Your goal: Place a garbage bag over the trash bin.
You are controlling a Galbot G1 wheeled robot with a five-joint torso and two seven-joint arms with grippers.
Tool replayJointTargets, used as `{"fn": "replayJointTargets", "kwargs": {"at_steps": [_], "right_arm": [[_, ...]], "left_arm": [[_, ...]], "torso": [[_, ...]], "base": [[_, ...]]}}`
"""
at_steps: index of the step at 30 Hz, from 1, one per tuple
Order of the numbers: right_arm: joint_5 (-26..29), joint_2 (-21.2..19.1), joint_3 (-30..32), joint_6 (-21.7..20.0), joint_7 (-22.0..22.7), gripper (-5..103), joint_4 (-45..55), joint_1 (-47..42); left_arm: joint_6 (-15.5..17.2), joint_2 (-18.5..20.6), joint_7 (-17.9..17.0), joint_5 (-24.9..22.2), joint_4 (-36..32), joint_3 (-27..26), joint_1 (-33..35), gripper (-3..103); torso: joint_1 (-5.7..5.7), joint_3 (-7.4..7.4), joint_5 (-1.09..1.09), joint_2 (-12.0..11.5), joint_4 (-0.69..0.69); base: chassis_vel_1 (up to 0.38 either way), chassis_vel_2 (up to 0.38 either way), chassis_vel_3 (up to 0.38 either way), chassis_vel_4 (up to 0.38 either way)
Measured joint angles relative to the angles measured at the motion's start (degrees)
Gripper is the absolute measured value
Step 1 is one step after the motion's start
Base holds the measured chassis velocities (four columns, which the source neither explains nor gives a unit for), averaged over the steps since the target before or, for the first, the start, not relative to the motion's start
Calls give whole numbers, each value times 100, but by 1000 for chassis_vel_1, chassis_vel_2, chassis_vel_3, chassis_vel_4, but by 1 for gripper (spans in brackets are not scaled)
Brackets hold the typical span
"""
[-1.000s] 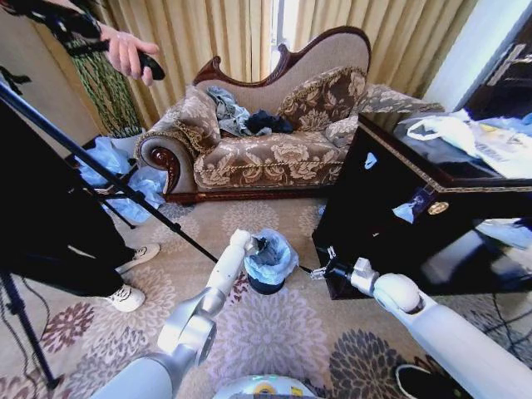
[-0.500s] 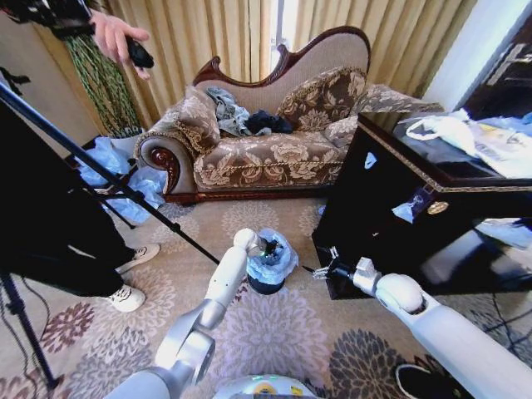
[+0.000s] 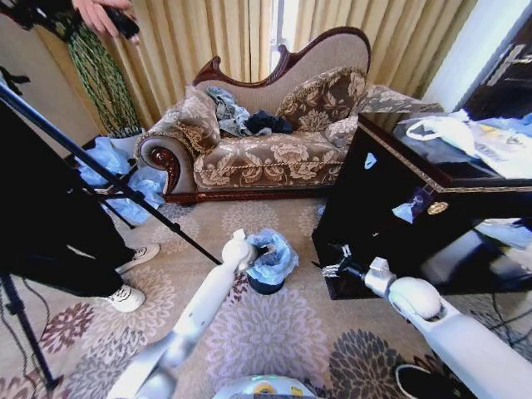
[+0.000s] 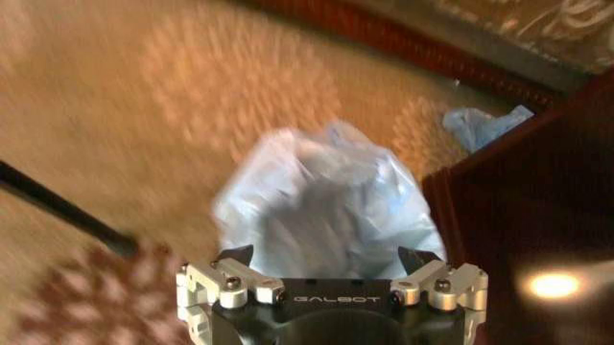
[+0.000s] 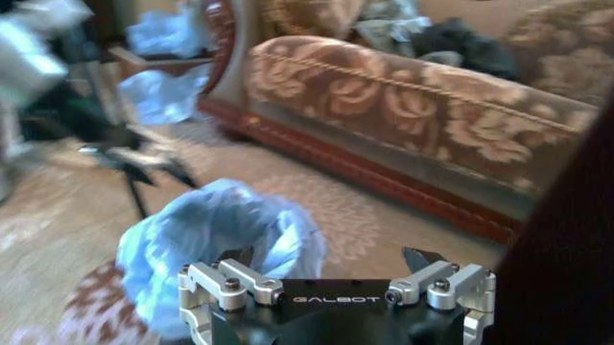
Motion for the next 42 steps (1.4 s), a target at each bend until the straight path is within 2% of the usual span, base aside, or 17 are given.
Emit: {"fn": "replayJointTargets", "kwargs": {"at_steps": [6, 7, 9, 11, 15, 18, 19, 21, 22, 25, 26, 29, 35, 38, 39, 41, 42], "right_arm": [[595, 230, 77, -251, 1046, 100, 456, -371], [836, 303, 93, -282, 1388, 100, 631, -514], [936, 343, 112, -292, 1514, 100, 698, -581], [1059, 448, 134, -206, 1883, 100, 889, -764], [1052, 590, 126, -71, 2175, 100, 1082, -937], [810, 838, 52, 336, 2392, 100, 1175, -1173], [810, 838, 52, 336, 2392, 100, 1175, -1173], [445, 1062, -4, 656, 2438, 100, 1116, -1263], [445, 1062, -4, 656, 2438, 100, 1116, -1263], [-72, 1393, -113, 995, 2549, 100, 1103, -1325], [-72, 1393, -113, 995, 2549, 100, 1103, -1325], [-688, 1700, -91, 1133, 2914, 100, 1207, -1469], [-1127, 1831, 299, 1124, 3275, 100, 1551, -1843], [-1114, 1880, 727, 1191, 2576, 100, 1642, -2168], [-1114, 1880, 727, 1191, 2576, 100, 1642, -2168], [-1126, 1914, 951, 1322, 1987, 100, 1683, -2344], [-1126, 1914, 951, 1322, 1987, 100, 1683, -2344]], "left_arm": [[-80, 921, 664, 1244, -1341, -374, 797, 100], [-232, 1259, 885, 1733, -1705, -621, 1097, 100], [-337, 1391, 978, 1927, -1850, -771, 1243, 100], [-573, 1666, 1199, 2359, -2213, -1290, 1769, 100], [-790, 1784, 1348, 2541, -2612, -1902, 2386, 100], [-1124, 1759, 1652, 2630, -3192, -3052, 3302, 100], [-1124, 1759, 1652, 2630, -3192, -3052, 3302, 100], [-1365, 1536, 1891, 2812, -3570, -3793, 3911, 100], [-1365, 1536, 1891, 2812, -3570, -3793, 3911, 100], [-1630, 957, 2165, 3125, -4108, -4409, 4761, 100], [-1630, 957, 2165, 3125, -4108, -4409, 4761, 100], [-1894, 286, 2373, 3361, -4580, -4802, 5411, 100], [-2108, -294, 2600, 3603, -4769, -5008, 5840, 100], [-2280, -823, 2868, 3754, -4769, -5221, 6102, 100], [-2280, -823, 2868, 3754, -4769, -5221, 6102, 100], [-2297, -1074, 3040, 3806, -4756, -5295, 6197, 100], [-2297, -1074, 3040, 3806, -4756, -5295, 6197, 100]], "torso": [[0, -1, -2, 0, 1], [0, 0, -5, 0, -1], [0, -1, -2, 0, 0], [0, 0, -6, 0, 0], [0, -1, -4, 0, 0], [-1, -1, -4, 0, 0], [-1, -1, -4, 0, 0], [0, 0, -4, 0, 0], [0, 0, -4, 0, 0], [0, -1, -3, 0, 1], [0, -1, -3, 0, 1], [0, 0, -1, 1, 1], [0, 0, -2, 1, -1], [0, 0, 0, 1, -1], [0, 0, 0, 1, -1], [0, 0, -1, 1, 1], [0, 0, -1, 1, 1]], "base": [[0, 0, 0, 0], [0, 0, 0, 0], [0, 0, 0, 0], [0, 0, 0, 0], [0, 0, 0, 0], [0, 0, 0, 0], [0, 0, 0, 0], [0, 0, 0, 0], [0, 0, 0, 0], [0, 0, 0, 0], [0, 0, 0, 0], [0, 0, 0, 0], [0, 0, 0, 0], [0, 0, 0, 0], [0, 0, 0, 0], [0, 0, 0, 0], [0, 0, 0, 0]]}}
